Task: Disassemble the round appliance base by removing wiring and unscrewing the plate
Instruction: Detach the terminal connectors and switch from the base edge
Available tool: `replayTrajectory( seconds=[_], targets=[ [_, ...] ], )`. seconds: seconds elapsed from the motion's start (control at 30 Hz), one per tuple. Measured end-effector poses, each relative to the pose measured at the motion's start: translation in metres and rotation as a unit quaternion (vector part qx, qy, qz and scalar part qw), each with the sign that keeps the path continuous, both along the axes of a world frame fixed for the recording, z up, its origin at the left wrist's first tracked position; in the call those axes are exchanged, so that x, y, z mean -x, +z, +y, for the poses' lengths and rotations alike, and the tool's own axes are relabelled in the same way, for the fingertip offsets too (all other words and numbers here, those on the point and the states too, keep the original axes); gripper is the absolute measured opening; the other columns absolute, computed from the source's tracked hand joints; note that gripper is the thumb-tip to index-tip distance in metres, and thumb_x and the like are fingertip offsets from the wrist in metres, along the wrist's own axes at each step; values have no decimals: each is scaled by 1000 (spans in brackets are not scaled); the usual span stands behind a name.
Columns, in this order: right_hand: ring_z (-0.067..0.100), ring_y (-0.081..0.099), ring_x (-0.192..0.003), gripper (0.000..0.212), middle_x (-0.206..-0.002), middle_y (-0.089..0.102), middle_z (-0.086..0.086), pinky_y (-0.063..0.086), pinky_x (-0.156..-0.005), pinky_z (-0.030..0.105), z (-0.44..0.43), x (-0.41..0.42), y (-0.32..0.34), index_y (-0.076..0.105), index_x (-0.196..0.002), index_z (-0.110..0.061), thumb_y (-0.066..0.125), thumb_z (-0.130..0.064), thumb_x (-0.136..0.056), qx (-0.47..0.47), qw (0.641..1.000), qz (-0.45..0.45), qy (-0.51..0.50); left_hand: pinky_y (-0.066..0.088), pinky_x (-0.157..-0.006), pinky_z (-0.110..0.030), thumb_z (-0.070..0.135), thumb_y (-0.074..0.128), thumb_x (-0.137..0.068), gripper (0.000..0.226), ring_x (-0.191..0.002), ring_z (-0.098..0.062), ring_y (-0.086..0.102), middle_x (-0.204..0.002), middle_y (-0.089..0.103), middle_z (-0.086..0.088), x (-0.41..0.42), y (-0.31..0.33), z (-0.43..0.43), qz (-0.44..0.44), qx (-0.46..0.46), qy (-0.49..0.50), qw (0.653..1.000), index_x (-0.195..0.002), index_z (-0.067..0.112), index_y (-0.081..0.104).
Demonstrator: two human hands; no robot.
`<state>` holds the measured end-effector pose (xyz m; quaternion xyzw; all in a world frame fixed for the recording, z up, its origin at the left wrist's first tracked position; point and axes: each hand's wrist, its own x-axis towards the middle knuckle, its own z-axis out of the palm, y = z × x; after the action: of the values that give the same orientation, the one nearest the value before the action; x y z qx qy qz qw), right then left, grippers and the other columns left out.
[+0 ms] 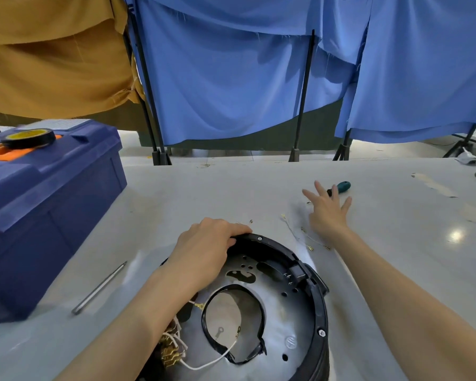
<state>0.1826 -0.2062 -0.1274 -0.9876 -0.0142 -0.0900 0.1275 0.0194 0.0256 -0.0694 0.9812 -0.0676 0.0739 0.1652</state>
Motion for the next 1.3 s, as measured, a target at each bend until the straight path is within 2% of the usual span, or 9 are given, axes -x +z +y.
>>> replayTrajectory(
  seconds=[0.1, 0.17, 0.27, 0.53, 0.73, 0.97, 1.07, 1.2, 1.3],
  targets=[
    [38, 27, -140, 41, -138, 46, 14, 12, -112, 61, 3, -18, -1, 59, -118, -8, 35, 6, -89, 43, 999, 6, -3, 49, -89, -38, 19, 42, -100, 42, -115, -24, 56, -128, 62, 9, -5, 1, 1, -3, -10, -4, 1000, -128, 48, 52],
    [38, 51, -109, 27, -115, 58, 20, 41, -89, 45, 6, -23, 1, 61, -96, 0, 37, 9, -86, 19, 1000, -16, -5, 48, -91, -38, 20, 42, -100, 41, -117, -23, 55, -129, 61, 10, -7, 1, 2, -3, -8, -4, 1000, -128, 48, 52],
    [36, 50, -92, 18, -100, 60, 24, 34, -64, 34, 10, -24, 5, 54, -85, 2, 41, 14, -84, 39, 998, -55, -7, 48, -91, -39, 21, 42, -100, 40, -117, -23, 55, -130, 61, 10, -6, 0, 2, -5, -4, -3, 1000, -128, 49, 52],
    [31, 44, -100, 20, -99, 60, 16, 35, -71, 34, 1, -14, 7, 59, -98, -2, 46, 10, -88, 97, 986, -86, 100, 47, -87, -37, 20, 40, -101, 42, -116, -25, 54, -127, 61, 9, -6, -2, 0, -9, -15, -7, 1000, -130, 48, 50],
    [29, 45, -95, 15, -102, 54, 11, 31, -69, 31, -1, 13, 12, 56, -101, -6, 46, 1, -93, 126, 976, -97, 149, 40, -101, -41, 24, 37, -103, 45, -125, -25, 47, -136, 51, 2, -1, -3, 3, 33, -16, -51, 998, -143, 43, 34],
    [33, 51, -71, 7, -88, 51, 8, 31, -57, 29, 2, 53, 30, 57, -84, -2, 51, -2, -88, 53, 991, -100, 66, 27, -113, -40, 23, 50, -97, 62, -137, -25, 33, -152, 31, -2, 13, -6, 10, 34, -35, -61, 997, -147, 44, 20],
    [30, 41, -64, 34, -66, 32, -1, 17, -49, 27, 6, 69, 33, 30, -58, -13, 53, -1, -81, 20, 997, -78, 22, 27, -113, -39, 23, 53, -96, 66, -135, -23, 34, -150, 34, 2, 18, -8, 13, 29, -36, -68, 997, -148, 44, 18],
    [17, 24, -49, 37, -58, 30, 2, 16, -45, 26, 9, 90, 38, 23, -59, -13, 53, 0, -75, -27, 997, -57, -32, 26, -113, -39, 25, 54, -95, 66, -135, -22, 35, -150, 35, 3, 22, -7, 15, 25, -27, -73, 997, -148, 44, 20],
    [16, 30, -50, 34, -62, 37, 2, 20, -45, 25, 6, 101, 34, 28, -62, -12, 56, -2, -79, -18, 997, -26, -63, 28, -112, -39, 24, 55, -94, 64, -132, -23, 39, -146, 38, 5, 26, -6, 17, 22, -17, -77, 997, -147, 45, 24]
  ],
)
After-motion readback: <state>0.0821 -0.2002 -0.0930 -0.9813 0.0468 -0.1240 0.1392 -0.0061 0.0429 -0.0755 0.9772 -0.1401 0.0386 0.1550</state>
